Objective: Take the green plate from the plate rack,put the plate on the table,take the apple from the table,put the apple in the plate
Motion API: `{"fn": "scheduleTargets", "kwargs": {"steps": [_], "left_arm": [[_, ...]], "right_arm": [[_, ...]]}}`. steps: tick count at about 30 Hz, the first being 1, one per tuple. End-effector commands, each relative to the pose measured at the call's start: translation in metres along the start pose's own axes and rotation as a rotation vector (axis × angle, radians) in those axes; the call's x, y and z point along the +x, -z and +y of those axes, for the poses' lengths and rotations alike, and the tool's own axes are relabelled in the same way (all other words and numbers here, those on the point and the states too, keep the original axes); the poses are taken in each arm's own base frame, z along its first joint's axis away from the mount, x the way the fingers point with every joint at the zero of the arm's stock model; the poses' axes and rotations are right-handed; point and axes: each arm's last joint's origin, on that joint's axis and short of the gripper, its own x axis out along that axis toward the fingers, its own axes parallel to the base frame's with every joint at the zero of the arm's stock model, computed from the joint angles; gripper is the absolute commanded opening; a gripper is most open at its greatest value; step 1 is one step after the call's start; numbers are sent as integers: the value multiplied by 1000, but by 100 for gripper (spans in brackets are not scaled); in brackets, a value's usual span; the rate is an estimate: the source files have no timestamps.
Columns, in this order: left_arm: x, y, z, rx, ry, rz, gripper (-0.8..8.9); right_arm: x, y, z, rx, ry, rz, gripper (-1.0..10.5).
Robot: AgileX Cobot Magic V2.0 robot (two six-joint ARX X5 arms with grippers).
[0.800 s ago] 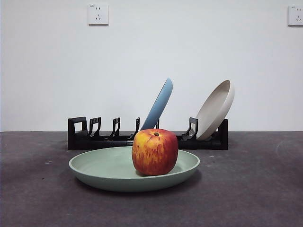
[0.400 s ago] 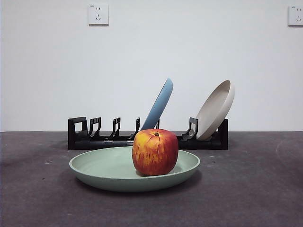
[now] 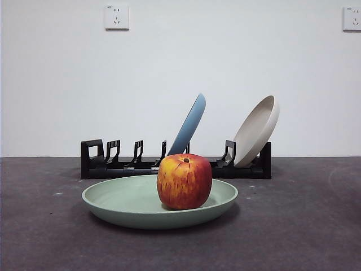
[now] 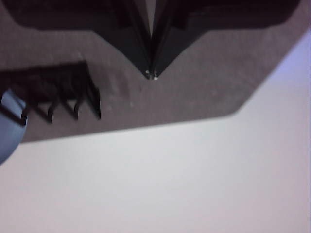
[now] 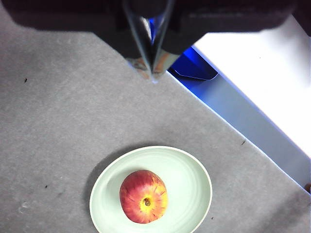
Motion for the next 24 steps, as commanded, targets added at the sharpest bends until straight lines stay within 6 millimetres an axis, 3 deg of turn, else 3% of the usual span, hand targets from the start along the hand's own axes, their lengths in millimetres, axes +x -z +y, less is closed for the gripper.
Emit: {"fn": "scheduleTargets", "kwargs": {"steps": [1, 10, 24], "left_arm": [[1, 20, -2, -34, -5, 3, -4], [0, 56, -5, -34, -7, 24, -4], [-3, 74, -7, -72, 2, 161, -4]], "right_arm": [[0, 0, 0, 7, 0, -6, 1], [0, 0, 0, 7, 1, -6, 1], [0, 0, 0, 7, 1, -6, 1]]}}
